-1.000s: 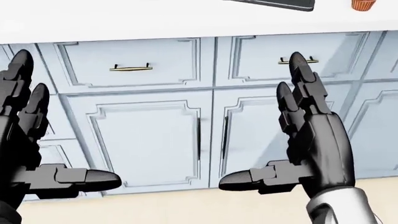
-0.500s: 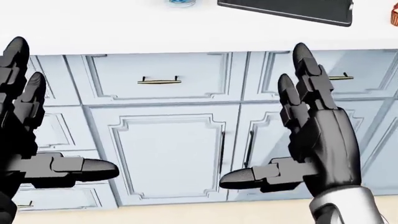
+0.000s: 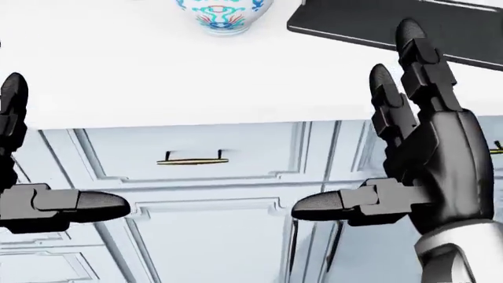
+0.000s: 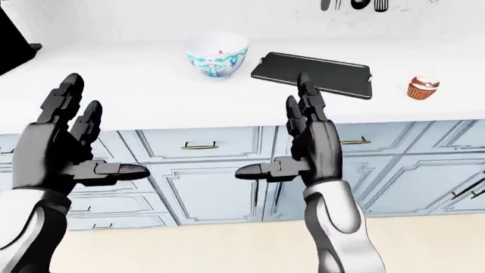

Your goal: Pick up the bowl with cake and place it on the tray. Pick up the cupcake and place it on the tray.

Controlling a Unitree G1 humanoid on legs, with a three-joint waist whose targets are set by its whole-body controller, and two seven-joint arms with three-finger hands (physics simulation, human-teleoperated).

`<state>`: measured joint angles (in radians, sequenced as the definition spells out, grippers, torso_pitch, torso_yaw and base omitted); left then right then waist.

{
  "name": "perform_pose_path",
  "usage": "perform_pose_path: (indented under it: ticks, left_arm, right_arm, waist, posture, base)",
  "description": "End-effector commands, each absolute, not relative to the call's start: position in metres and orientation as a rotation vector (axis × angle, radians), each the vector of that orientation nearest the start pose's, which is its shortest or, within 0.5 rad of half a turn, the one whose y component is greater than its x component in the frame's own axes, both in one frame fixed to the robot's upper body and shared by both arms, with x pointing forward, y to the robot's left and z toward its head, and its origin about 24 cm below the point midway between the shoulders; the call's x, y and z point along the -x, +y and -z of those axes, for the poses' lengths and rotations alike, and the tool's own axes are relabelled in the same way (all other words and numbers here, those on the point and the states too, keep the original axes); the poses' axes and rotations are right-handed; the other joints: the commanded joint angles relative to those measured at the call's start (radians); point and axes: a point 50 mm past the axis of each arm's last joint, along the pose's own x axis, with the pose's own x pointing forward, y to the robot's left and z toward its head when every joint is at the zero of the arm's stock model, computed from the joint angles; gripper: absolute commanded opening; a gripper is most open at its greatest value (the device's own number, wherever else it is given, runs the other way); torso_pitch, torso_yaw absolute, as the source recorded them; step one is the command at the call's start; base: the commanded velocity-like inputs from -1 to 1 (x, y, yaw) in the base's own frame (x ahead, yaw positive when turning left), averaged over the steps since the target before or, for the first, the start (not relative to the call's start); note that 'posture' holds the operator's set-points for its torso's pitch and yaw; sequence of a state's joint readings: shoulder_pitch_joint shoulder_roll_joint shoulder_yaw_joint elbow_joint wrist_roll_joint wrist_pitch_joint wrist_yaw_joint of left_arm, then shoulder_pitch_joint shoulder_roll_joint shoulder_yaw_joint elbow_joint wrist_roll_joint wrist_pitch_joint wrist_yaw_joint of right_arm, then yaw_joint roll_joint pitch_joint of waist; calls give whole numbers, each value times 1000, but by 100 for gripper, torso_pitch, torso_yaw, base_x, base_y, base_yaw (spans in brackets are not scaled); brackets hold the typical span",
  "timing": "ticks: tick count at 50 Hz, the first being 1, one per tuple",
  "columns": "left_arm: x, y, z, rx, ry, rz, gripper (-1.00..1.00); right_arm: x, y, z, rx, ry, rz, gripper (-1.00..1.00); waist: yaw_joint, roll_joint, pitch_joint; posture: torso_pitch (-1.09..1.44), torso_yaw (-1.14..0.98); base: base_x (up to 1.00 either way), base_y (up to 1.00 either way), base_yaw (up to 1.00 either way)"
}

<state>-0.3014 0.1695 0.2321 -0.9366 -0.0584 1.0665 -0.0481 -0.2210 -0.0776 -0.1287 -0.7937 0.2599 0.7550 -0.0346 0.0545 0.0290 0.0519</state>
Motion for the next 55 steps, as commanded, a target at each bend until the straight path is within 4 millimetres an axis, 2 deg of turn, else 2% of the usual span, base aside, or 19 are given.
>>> perform_pose_path:
  ticks: [1,6,9,10,12,18,23,30,32,33,35,37,41,44,45,48,51,52,55]
  left_arm:
    - [-221,179,-226,-110,-257,-39,100]
    - [-221,179,-231,-116,-265,-39,100]
    - [-221,180,-233,-119,-269,-41,100]
    - [-220,181,-234,-121,-271,-44,100]
    - [-220,182,-235,-122,-272,-45,100]
    - [-218,184,-238,-117,-278,-51,100]
    - [-215,185,-239,-117,-282,-55,100]
    - [-213,188,-241,-117,-286,-62,100]
    - [-212,188,-241,-117,-286,-64,100]
    - [-212,189,-241,-117,-287,-65,100]
    - [-211,189,-241,-116,-287,-67,100]
    - [-211,190,-241,-115,-287,-69,100]
    - [-210,190,-242,-114,-290,-71,100]
    - [-209,191,-243,-114,-290,-73,100]
    - [-209,191,-244,-114,-291,-74,100]
    - [-208,191,-244,-115,-292,-75,100]
    - [-208,192,-245,-115,-293,-76,100]
    - [-208,192,-245,-115,-293,-76,100]
    - [-208,192,-243,-115,-290,-76,100]
  right_arm:
    - [-227,-157,-216,-101,-375,-75,100]
    - [-224,-159,-221,-105,-390,-66,100]
    - [-223,-159,-223,-103,-391,-67,100]
    - [-222,-159,-224,-101,-395,-68,100]
    - [-222,-159,-224,-103,-397,-68,100]
    - [-221,-160,-227,-103,-407,-71,100]
    - [-220,-161,-227,-107,-413,-67,100]
    - [-218,-161,-230,-107,-421,-69,100]
    - [-219,-161,-230,-105,-419,-70,100]
    - [-219,-161,-230,-104,-418,-70,100]
    - [-220,-161,-229,-103,-415,-69,100]
    - [-220,-160,-229,-103,-415,-69,100]
    - [-219,-160,-231,-103,-424,-72,100]
    - [-217,-160,-234,-103,-436,-72,100]
    - [-216,-160,-236,-102,-440,-73,100]
    - [-214,-160,-240,-97,-448,-72,100]
    - [-215,-159,-240,-93,-444,-72,100]
    - [-215,-159,-239,-93,-444,-73,100]
    - [-215,-159,-237,-92,-446,-74,100]
  waist:
    - [-9,6,-13]
    - [-23,-19,-17]
    - [-21,-90,-36]
    - [-27,-37,-60]
    - [-43,-51,-13]
    - [-67,-26,-10]
    - [-67,60,-30]
    - [-62,-21,-5]
    - [-53,-50,-41]
    - [-59,-26,-40]
    - [-62,-57,-5]
    - [-69,-52,-7]
    - [-73,-3,9]
    - [-68,66,-41]
    - [-62,25,-18]
    - [-61,7,-22]
    - [-54,-51,-20]
    - [-54,-20,-45]
    - [-53,-20,-1]
  posture:
    - [0,0]
    - [0,0]
    - [0,0]
    - [0,0]
    - [0,0]
    - [0,0]
    - [0,0]
    - [0,0]
    - [0,0]
    - [0,0]
    - [0,0]
    - [0,0]
    - [0,0]
    - [0,0]
    - [0,0]
    - [0,0]
    - [0,0]
    - [0,0]
    - [0,0]
  base:
    - [0,0,0]
    - [0,0,0]
    - [0,0,0]
    - [34,0,0]
    - [41,0,0]
    - [48,0,0]
    - [44,0,0]
    - [0,0,0]
    - [4,0,0]
    - [24,0,0]
    - [36,0,0]
    - [40,0,0]
    - [38,0,0]
    - [6,0,0]
    - [0,0,0]
    - [0,0,0]
    - [0,0,0]
    - [19,0,0]
    - [36,0,0]
